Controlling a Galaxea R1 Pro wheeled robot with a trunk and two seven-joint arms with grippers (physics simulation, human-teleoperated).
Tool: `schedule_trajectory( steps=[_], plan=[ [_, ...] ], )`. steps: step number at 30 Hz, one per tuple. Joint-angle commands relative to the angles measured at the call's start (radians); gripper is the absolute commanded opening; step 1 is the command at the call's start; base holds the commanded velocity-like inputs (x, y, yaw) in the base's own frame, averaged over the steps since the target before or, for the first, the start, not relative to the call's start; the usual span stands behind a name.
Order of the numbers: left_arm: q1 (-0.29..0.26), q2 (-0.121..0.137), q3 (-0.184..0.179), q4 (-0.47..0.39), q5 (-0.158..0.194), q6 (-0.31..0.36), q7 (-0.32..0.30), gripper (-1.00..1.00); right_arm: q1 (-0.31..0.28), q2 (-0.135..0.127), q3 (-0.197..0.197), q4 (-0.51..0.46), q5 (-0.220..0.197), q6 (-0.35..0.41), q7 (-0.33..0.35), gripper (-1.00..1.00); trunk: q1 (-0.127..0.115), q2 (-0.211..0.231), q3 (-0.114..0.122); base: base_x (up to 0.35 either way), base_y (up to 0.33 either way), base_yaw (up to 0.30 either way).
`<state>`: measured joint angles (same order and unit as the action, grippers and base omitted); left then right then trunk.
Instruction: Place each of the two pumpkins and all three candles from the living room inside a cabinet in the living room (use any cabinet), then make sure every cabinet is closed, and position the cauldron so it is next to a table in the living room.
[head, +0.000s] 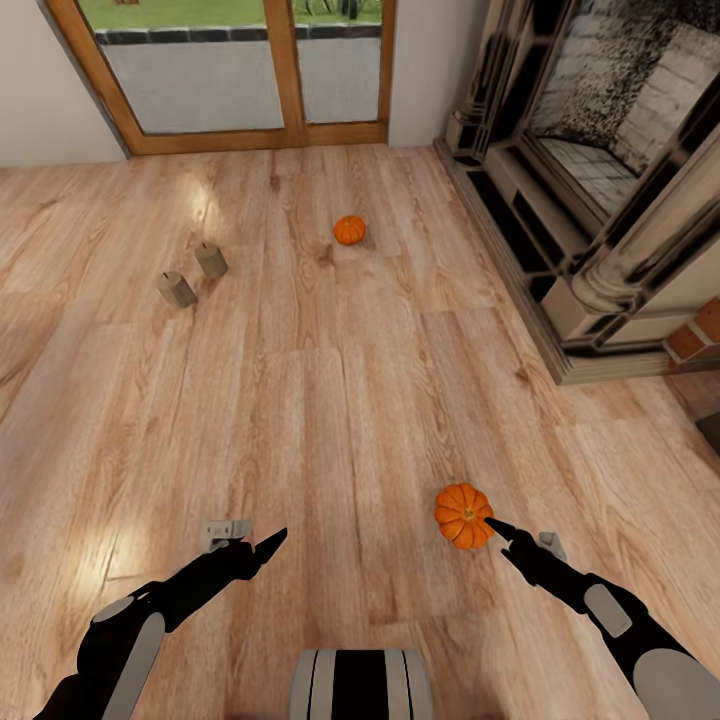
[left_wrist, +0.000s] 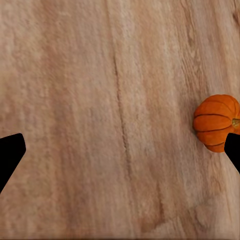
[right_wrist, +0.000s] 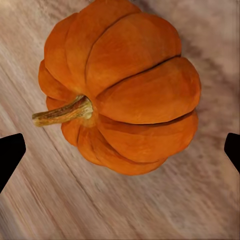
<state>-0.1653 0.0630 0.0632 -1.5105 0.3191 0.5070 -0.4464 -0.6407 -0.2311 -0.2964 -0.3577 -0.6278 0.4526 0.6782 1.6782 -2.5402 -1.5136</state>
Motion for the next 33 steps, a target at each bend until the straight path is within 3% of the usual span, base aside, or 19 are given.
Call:
schedule_trajectory(
  steps=[1, 4, 10, 16, 22, 30, 33],
  plan=[
    [0.000, 0.000, 0.001, 0.000, 0.008, 0.008, -0.002, 1.00, 0.000, 0.000, -0.004, 0.000, -0.005, 0.008, 0.001, 1.00, 0.000, 0.000, -0.001, 0.000, 0.000, 0.000],
    [0.000, 0.000, 0.001, 0.000, 0.008, 0.008, -0.002, 1.00, 0.000, -0.002, -0.005, -0.001, -0.004, 0.009, 0.002, 1.00, 0.000, 0.000, -0.001, 0.000, 0.000, 0.000],
    [0.000, 0.000, 0.001, 0.000, 0.008, 0.008, -0.002, 1.00, -0.009, -0.005, -0.005, -0.002, -0.003, 0.009, 0.003, 1.00, 0.003, -0.002, -0.024, 0.000, 0.000, 0.000],
    [0.000, 0.000, 0.001, 0.000, 0.008, 0.008, -0.002, 1.00, -0.017, -0.006, -0.004, 0.001, -0.001, 0.009, 0.003, 1.00, 0.003, -0.002, -0.024, 0.000, 0.000, 0.000],
    [0.000, 0.000, 0.000, 0.000, 0.008, 0.007, -0.002, 1.00, -0.025, -0.007, -0.004, 0.001, 0.000, 0.009, 0.003, 1.00, 0.005, -0.003, -0.047, 0.000, 0.000, 0.000],
    [0.000, 0.000, 0.000, 0.000, 0.008, 0.007, -0.002, 1.00, -0.032, -0.006, -0.003, 0.007, 0.000, 0.009, 0.002, 1.00, 0.005, -0.003, -0.047, 0.000, 0.000, 0.000],
    [0.000, 0.000, 0.000, 0.000, 0.008, 0.006, -0.002, 1.00, -0.033, -0.005, -0.003, 0.007, 0.000, 0.009, 0.001, 1.00, 0.007, -0.004, -0.059, 0.000, 0.000, 0.000]
  ],
)
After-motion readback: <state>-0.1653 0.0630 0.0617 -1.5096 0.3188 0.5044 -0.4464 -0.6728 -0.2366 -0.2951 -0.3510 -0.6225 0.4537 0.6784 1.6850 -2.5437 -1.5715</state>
